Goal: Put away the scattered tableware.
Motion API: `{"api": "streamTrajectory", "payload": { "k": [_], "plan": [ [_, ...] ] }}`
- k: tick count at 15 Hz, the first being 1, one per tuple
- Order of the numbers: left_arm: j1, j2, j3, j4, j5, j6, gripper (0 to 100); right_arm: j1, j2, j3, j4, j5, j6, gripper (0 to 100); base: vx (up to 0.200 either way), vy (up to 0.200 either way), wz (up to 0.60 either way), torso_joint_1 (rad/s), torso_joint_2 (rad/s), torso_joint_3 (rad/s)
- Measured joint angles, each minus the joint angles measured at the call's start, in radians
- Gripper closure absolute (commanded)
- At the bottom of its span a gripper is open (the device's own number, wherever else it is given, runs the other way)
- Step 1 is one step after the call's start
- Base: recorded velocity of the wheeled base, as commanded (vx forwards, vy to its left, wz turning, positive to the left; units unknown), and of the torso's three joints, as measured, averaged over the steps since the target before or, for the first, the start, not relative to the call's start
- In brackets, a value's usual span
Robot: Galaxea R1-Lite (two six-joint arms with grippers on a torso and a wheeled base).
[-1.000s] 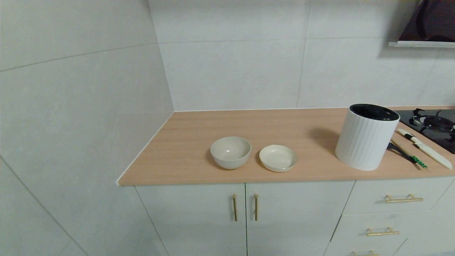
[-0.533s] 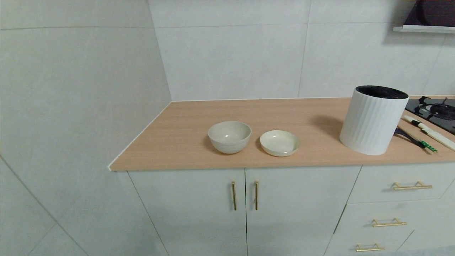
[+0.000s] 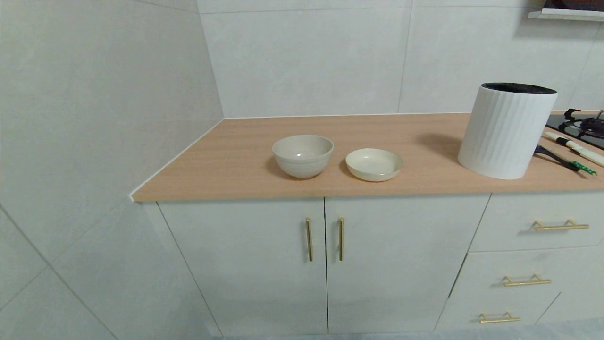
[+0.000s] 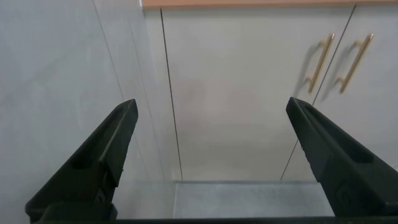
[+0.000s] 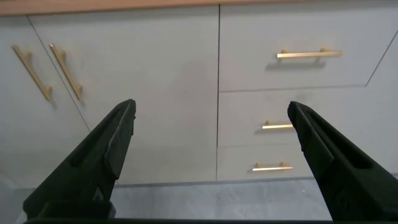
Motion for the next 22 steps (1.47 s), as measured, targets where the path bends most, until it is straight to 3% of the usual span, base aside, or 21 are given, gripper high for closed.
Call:
{"api": "streamTrajectory", "payload": {
  "k": [11, 22],
  "plan": [
    [0.000, 0.000, 0.000, 0.000, 0.000, 0.000, 0, 0.000, 0.000, 0.000, 0.000, 0.000, 0.000, 0, 0.000, 0.000, 0.00, -0.151, 0.45, 0.295],
    [0.000, 0.000, 0.000, 0.000, 0.000, 0.000, 0, 0.000, 0.000, 0.000, 0.000, 0.000, -0.003, 0, 0.000, 0.000, 0.00, -0.008, 0.03, 0.021]
  ]
}}
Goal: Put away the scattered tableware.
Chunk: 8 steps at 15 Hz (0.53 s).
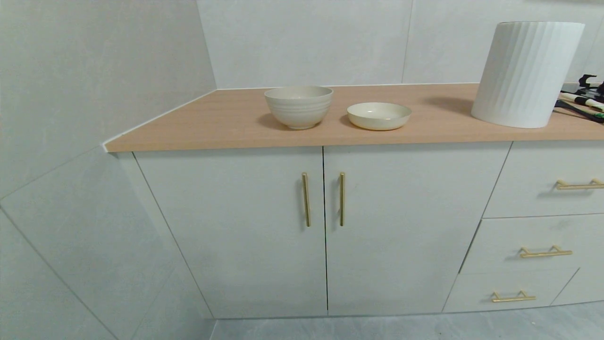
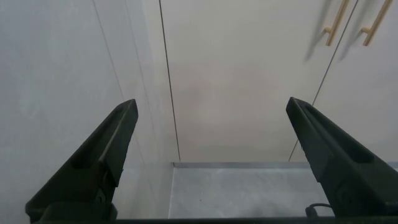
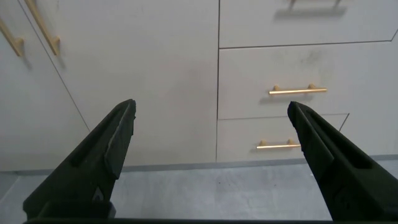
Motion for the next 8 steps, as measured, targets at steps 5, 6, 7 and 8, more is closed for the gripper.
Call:
{"api": "streamTrajectory", "payload": {
  "k": [5, 6, 7, 8],
  "plan": [
    [0.000, 0.000, 0.000, 0.000, 0.000, 0.000, 0, 0.002, 0.007, -0.057, -0.015, 0.068, -0.018, 0, 0.000, 0.000, 0.00, 0.000, 0.00, 0.000],
    [0.000, 0.000, 0.000, 0.000, 0.000, 0.000, 0, 0.005, 0.021, -0.094, -0.024, 0.137, -0.004, 0, 0.000, 0.000, 0.00, 0.000, 0.00, 0.000],
    [0.000, 0.000, 0.000, 0.000, 0.000, 0.000, 0, 0.007, 0.039, -0.116, -0.026, 0.174, 0.001, 0, 0.000, 0.000, 0.00, 0.000, 0.00, 0.000],
    [0.000, 0.000, 0.000, 0.000, 0.000, 0.000, 0, 0.009, 0.065, -0.134, -0.027, 0.200, 0.004, 0, 0.000, 0.000, 0.00, 0.000, 0.00, 0.000]
  ]
}}
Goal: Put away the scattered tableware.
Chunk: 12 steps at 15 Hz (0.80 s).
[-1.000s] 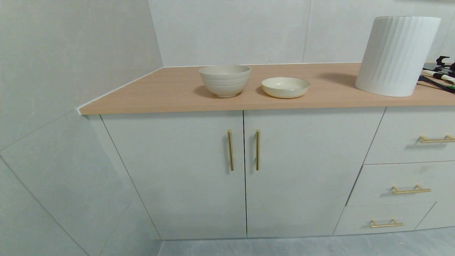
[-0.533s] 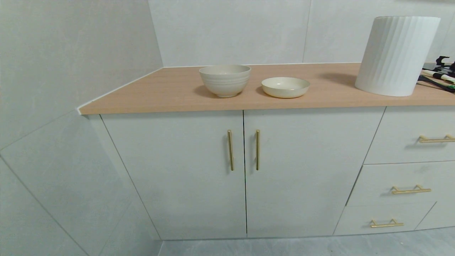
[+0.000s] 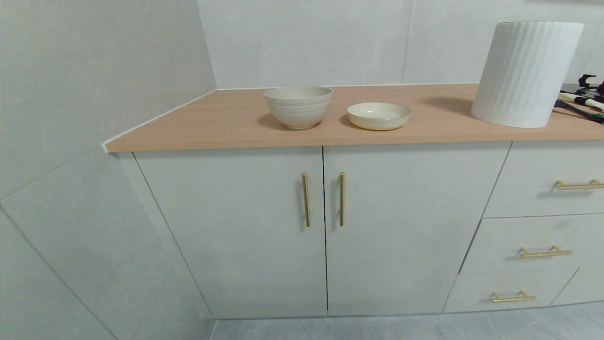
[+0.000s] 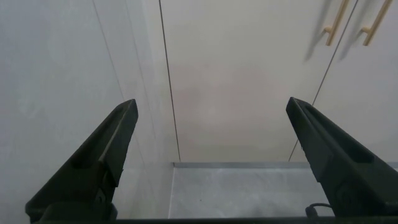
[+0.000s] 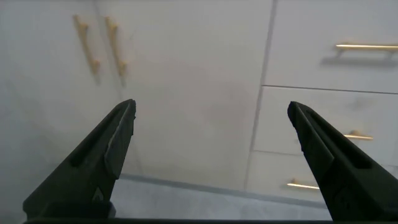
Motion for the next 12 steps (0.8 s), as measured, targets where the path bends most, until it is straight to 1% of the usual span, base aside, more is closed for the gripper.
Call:
{"api": "streamTrajectory", "payload": {
  "k": [3, 6, 9, 10, 12],
  "plan": [
    [0.000, 0.000, 0.000, 0.000, 0.000, 0.000, 0, 0.005, 0.124, -0.053, -0.001, 0.056, 0.003, 0, 0.000, 0.000, 0.00, 0.000, 0.00, 0.000],
    [0.000, 0.000, 0.000, 0.000, 0.000, 0.000, 0, 0.028, 0.361, -0.098, -0.005, 0.103, 0.009, 0, 0.000, 0.000, 0.00, 0.000, 0.00, 0.000],
    [0.000, 0.000, -0.001, 0.000, 0.000, 0.000, 0, 0.110, 0.637, -0.159, -0.050, 0.121, 0.011, 0, 0.000, 0.000, 0.00, 0.000, 0.00, 0.000],
    [0.000, 0.000, -0.001, 0.000, 0.000, 0.000, 0, 0.150, 0.737, -0.184, -0.092, 0.124, 0.012, 0, 0.000, 0.000, 0.00, 0.000, 0.00, 0.000],
    [0.000, 0.000, -0.001, 0.000, 0.000, 0.000, 0, 0.222, 0.923, -0.232, -0.223, 0.125, 0.014, 0, 0.000, 0.000, 0.00, 0.000, 0.00, 0.000]
  ]
}}
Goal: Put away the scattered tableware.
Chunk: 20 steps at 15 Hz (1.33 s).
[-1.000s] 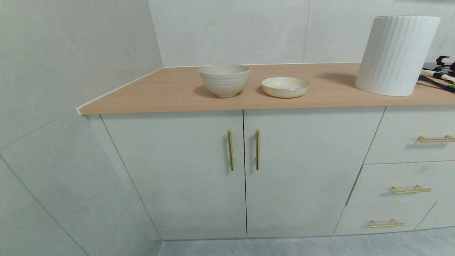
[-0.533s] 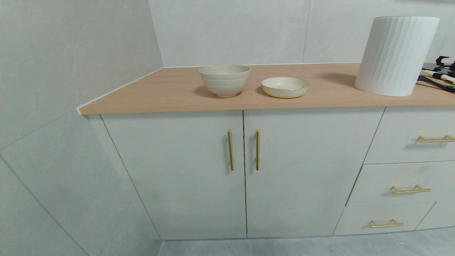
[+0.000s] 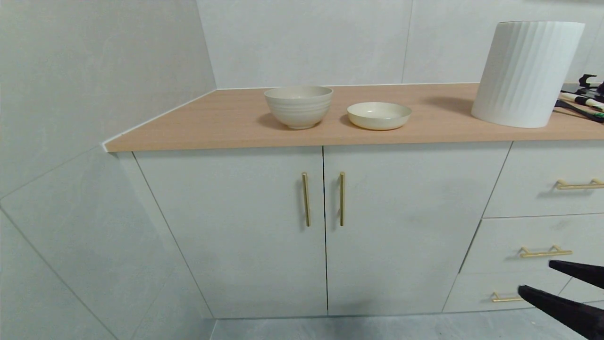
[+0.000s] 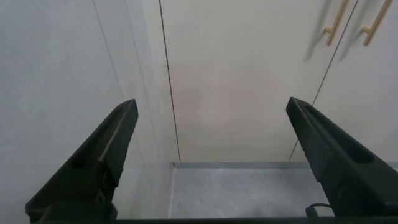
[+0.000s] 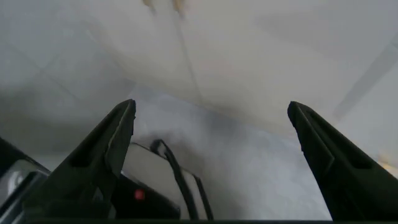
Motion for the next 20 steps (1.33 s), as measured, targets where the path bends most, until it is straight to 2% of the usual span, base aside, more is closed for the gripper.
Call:
{"api": "streamTrajectory", "payload": {
  "k": [4, 6, 10, 13, 14, 20],
  "plan": [
    [0.000, 0.000, 0.000, 0.000, 0.000, 0.000, 0, 0.128, 0.376, -0.113, -0.325, -0.003, 0.023, 0, 0.000, 0.000, 0.00, 0.000, 0.00, 0.000],
    [0.000, 0.000, 0.000, 0.000, 0.000, 0.000, 0, 0.197, 0.531, -0.194, -0.410, -0.004, 0.042, 0, 0.000, 0.000, 0.00, 0.000, 0.00, 0.000],
    [0.000, 0.000, 0.000, 0.000, 0.000, 0.000, 0, 0.295, 0.786, -0.417, -0.448, -0.005, 0.070, 0, 0.000, 0.000, 0.00, 0.000, 0.00, 0.000],
    [0.000, 0.000, 0.000, 0.000, 0.000, 0.000, 0, 0.322, 0.926, -0.574, -0.482, -0.005, 0.082, 0, 0.000, 0.000, 0.00, 0.000, 0.00, 0.000],
    [0.000, 0.000, 0.000, 0.000, 0.000, 0.000, 0, 0.329, 0.967, -0.622, -0.512, -0.005, 0.123, 0, 0.000, 0.000, 0.00, 0.000, 0.00, 0.000],
    [0.000, 0.000, 0.001, 0.000, 0.000, 0.000, 0, 0.337, 1.078, -0.735, -0.557, -0.003, 0.335, 0, 0.000, 0.000, 0.00, 0.000, 0.00, 0.000]
  ]
}}
